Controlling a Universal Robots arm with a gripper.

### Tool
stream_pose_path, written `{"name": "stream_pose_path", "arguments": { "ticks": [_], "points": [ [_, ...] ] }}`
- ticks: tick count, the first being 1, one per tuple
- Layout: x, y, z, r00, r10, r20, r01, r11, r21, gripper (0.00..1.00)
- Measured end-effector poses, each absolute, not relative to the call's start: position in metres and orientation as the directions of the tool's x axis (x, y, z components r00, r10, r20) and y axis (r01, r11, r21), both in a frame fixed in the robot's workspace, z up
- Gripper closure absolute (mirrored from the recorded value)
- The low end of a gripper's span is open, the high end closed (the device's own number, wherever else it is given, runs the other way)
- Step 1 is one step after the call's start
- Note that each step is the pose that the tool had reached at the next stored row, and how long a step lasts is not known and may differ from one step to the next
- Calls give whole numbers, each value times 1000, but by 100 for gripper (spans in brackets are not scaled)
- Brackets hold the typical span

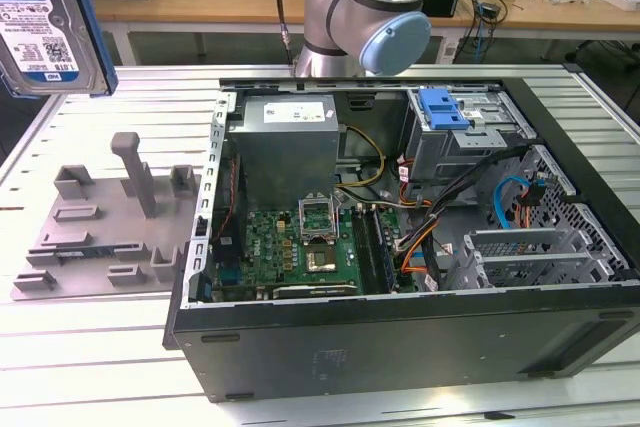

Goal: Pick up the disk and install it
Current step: 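Pick up the disk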

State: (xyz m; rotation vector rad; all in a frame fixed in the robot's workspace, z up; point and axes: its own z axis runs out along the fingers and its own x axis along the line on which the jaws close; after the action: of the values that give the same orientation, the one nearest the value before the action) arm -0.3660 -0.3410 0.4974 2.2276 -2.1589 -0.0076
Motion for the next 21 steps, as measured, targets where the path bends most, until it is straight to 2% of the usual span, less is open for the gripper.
{"name": "stream_pose_path", "arguments": {
  "ticks": [21],
  "points": [
    [-273,-395,498,35,-999,23,-997,-33,75,63]
  ]
}}
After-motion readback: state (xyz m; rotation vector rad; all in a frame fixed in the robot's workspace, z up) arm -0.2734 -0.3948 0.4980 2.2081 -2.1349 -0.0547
